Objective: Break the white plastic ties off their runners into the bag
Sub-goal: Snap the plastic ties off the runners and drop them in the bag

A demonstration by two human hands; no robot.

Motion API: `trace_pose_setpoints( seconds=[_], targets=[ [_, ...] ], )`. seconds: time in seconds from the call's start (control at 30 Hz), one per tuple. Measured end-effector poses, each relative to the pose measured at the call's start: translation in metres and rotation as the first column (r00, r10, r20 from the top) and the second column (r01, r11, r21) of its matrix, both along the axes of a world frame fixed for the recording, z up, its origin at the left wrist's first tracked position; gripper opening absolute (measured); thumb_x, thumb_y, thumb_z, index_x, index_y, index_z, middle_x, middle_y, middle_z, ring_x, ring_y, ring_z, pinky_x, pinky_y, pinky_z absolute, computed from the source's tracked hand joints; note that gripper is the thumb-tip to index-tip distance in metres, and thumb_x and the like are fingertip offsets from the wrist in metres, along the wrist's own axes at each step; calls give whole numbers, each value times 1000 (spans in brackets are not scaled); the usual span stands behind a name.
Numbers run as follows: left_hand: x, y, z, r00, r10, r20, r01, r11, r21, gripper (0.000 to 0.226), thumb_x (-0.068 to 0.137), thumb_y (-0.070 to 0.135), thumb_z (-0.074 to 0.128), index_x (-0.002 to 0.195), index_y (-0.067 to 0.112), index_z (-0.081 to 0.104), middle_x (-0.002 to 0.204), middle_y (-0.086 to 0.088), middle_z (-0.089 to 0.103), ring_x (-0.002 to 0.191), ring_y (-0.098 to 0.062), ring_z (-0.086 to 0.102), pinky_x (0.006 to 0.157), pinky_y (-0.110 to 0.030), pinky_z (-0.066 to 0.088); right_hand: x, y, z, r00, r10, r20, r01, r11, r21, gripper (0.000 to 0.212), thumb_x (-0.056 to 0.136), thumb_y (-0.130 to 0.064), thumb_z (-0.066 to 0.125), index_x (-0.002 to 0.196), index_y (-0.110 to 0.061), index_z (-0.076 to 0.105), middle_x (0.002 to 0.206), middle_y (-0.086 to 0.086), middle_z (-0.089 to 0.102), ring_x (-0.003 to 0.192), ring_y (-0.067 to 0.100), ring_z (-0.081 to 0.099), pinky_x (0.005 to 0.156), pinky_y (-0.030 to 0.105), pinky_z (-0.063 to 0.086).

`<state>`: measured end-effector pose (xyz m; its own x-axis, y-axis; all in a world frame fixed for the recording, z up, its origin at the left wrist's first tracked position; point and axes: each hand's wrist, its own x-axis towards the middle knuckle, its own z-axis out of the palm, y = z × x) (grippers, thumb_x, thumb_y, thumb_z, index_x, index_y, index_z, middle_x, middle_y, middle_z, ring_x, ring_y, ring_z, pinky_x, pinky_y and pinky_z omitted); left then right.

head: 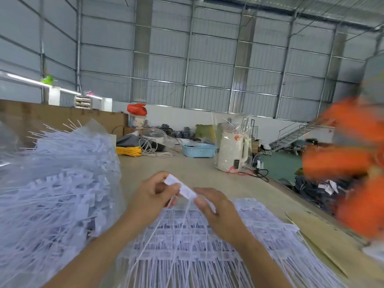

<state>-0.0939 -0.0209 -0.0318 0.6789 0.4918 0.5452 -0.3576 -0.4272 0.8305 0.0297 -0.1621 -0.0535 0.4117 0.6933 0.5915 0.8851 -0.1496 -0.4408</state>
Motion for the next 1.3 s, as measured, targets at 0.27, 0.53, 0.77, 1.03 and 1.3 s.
trace_pose_setpoints(
  seconds=[0.27, 0.53, 0.77, 1.03, 1.3],
  targets=[
    [8, -13, -22, 1000, 9, -12, -10, 1000, -23, 17, 94, 3, 54, 77, -1, 58, 49, -2, 58, 38, -14, 46, 41, -21, 37, -22, 14, -4, 967, 212, -140, -197, 973, 117, 24, 94, -6, 52, 75, -13, 64, 70, -15, 53, 67, -6, 49, 65, 9, 34],
    [17, -6, -25, 961, 276, -14, -275, 959, 70, 38, 92, 25, 59, 60, 7, 50, 45, 3, 45, 41, -9, 40, 45, -21, 34, -32, 27, -6, 947, 270, -175, -242, 956, 164, 38, 95, -13, 52, 66, -36, 54, 64, -7, 53, 60, 5, 46, 61, 18, 36],
    [23, 6, -27, 932, 333, -145, -341, 940, -29, 40, 90, 26, 62, 56, 6, 57, 46, -4, 49, 43, -17, 40, 52, -29, 34, -36, 36, -8, 1000, 18, 16, -18, 1000, 14, 28, 95, -23, 51, 70, -15, 63, 66, 10, 55, 59, 21, 43, 57, 33, 32],
    [8, 47, -21, 896, 414, -158, -435, 755, -490, 31, 95, 14, 55, 65, 8, 48, 51, -7, 46, 26, -6, 37, 31, -12, 28, -53, 27, 8, 890, -26, 454, -164, 913, 373, 23, 87, -18, 57, 65, -12, 56, 62, -12, 45, 52, 10, 41, 52, 25, 36],
    [16, -21, -13, 978, -185, -98, 106, 840, -532, 53, 98, 44, 36, 98, -4, 59, 74, -20, 50, 60, -24, 45, 52, -24, 35, -39, 26, 3, 994, 99, 49, -109, 959, 261, 20, 86, -28, 55, 85, -12, 67, 91, -2, 46, 78, 4, 49, 67, 21, 42]
  ],
)
